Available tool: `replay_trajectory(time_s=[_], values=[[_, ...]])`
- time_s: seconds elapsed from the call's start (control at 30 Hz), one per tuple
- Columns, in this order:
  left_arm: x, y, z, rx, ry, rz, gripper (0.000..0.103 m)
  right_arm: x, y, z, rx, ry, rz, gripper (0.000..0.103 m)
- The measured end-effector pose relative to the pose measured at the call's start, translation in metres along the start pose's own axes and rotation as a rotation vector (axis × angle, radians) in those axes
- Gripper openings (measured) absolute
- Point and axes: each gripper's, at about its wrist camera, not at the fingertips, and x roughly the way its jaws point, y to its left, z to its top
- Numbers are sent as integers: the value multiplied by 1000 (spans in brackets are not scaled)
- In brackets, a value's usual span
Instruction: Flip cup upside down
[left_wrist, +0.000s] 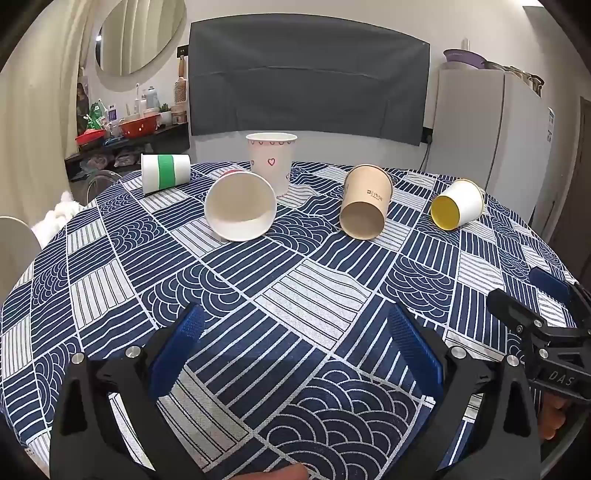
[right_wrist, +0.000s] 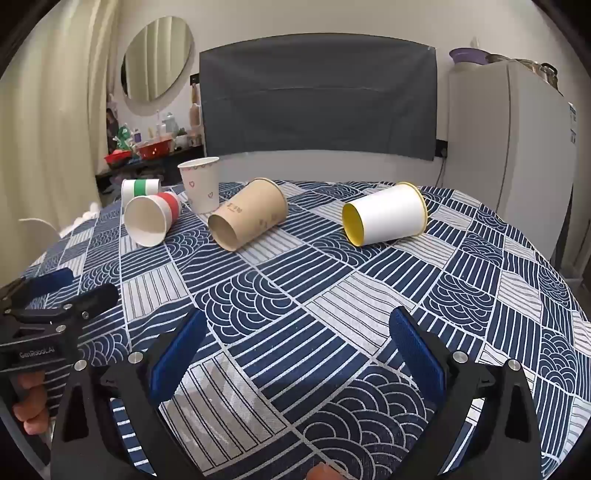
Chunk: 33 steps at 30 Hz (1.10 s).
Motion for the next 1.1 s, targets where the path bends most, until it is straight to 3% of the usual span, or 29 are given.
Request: replay_trajectory(time_s=[1.1], values=[[0, -3, 0, 16, 5, -1, 97, 1, -1, -1, 9, 6, 3, 95]])
